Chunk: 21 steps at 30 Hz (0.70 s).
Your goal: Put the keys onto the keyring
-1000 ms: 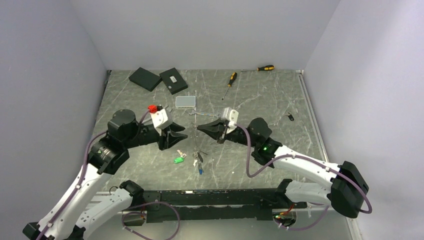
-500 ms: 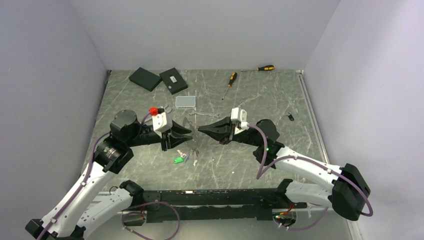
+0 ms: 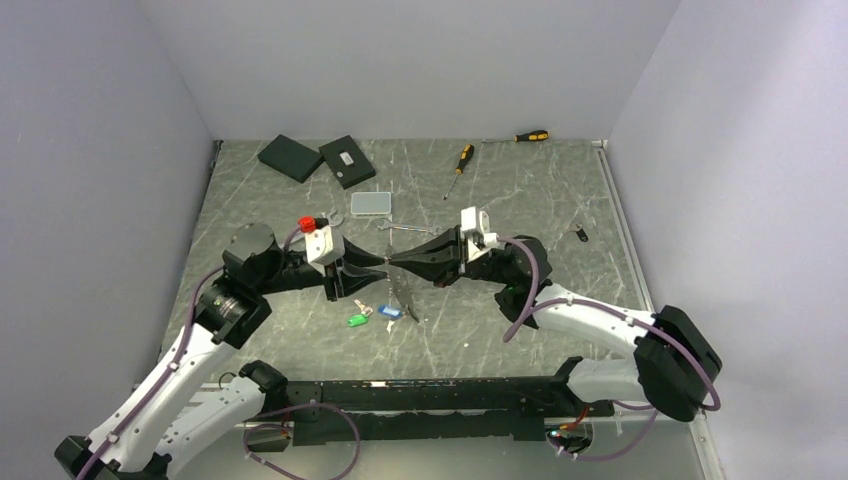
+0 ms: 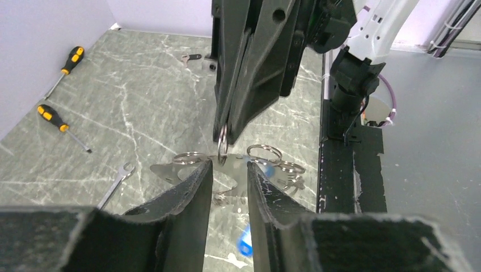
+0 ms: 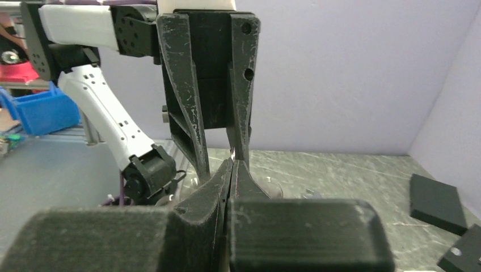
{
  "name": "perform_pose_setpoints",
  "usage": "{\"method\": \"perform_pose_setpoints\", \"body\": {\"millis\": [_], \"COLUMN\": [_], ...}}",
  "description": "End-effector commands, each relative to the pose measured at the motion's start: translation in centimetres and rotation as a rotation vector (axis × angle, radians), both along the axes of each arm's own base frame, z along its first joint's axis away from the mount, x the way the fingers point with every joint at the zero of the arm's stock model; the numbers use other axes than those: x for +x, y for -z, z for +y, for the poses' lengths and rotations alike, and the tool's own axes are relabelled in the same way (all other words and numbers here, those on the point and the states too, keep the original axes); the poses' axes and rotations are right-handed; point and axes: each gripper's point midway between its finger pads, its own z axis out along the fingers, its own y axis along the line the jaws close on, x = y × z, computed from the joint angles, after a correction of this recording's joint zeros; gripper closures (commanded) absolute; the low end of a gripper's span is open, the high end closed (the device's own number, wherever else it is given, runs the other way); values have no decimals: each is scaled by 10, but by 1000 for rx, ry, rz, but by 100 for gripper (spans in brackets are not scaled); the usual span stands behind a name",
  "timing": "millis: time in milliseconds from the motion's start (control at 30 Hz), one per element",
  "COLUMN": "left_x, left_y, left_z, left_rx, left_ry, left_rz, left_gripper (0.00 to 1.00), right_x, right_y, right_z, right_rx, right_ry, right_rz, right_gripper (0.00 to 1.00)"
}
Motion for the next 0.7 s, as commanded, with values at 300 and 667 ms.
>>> {"method": "perform_pose_setpoints", "body": {"millis": [300, 667], "left_x": [-1, 1], "left_y": [-23, -20], "left_z": [-2, 9], "left_rx": [-73, -43], "left_ry": [9, -64], "left_rz": [-85, -83], "left_gripper": [64, 67], "right_x": [1, 0], "right_y": [0, -9], "right_z": [23, 10], "right_rx": [-109, -88], "right_ry": [42, 75], "right_rz": [-100, -111], "right_gripper": [100, 100]}}
